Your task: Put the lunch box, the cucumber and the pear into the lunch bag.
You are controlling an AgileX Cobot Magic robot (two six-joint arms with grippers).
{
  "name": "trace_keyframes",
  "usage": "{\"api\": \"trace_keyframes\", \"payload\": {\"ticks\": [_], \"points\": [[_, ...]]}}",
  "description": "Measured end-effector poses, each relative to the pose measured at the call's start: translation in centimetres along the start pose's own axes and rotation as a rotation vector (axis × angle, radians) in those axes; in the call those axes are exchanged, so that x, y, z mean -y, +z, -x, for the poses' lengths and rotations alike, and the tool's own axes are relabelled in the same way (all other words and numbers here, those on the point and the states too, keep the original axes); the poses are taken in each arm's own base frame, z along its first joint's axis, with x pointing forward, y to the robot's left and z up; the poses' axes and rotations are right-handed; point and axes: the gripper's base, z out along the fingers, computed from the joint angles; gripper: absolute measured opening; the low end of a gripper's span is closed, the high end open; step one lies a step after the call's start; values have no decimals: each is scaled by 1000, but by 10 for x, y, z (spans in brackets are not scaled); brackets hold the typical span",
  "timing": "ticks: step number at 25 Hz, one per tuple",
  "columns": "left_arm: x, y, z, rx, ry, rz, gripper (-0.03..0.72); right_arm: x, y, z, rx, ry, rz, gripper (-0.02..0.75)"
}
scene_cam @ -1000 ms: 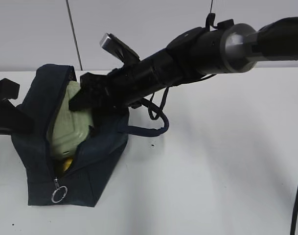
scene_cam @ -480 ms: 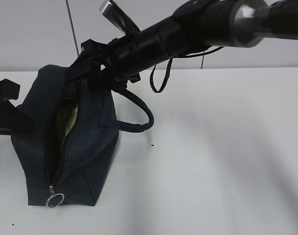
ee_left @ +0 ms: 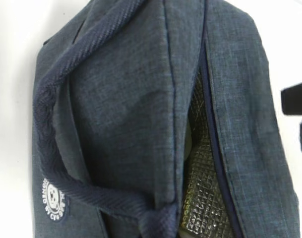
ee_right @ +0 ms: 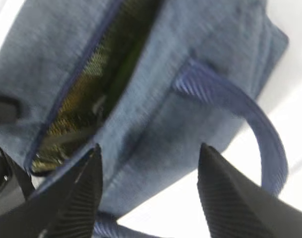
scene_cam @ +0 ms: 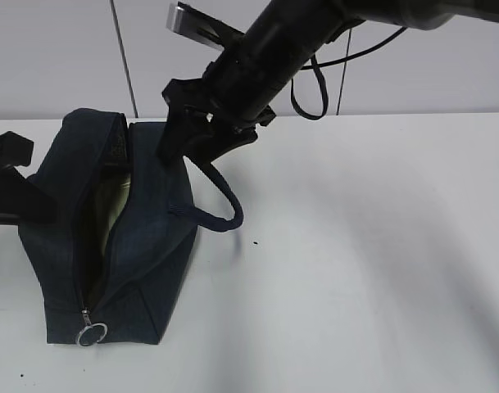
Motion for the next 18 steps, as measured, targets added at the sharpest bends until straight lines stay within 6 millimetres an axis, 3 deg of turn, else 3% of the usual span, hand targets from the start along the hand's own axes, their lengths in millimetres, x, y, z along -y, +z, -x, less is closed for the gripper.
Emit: {"api": "trace_keyframes", "payload": {"ticks": [8, 13, 16, 18], "points": [[0, 0, 0, 3, 0, 1, -15, -16, 10, -2, -41, -12, 14, 395], [0, 0, 0, 4, 0, 1, -15, -12, 22, -2, -40, 18, 36, 367], [0, 0, 0, 4, 0, 1, -15, -7, 30, -3, -52, 43, 38, 255], [0, 0, 0, 4, 0, 1, -15, -3, 35, -4, -63, 56, 38, 136]]}}
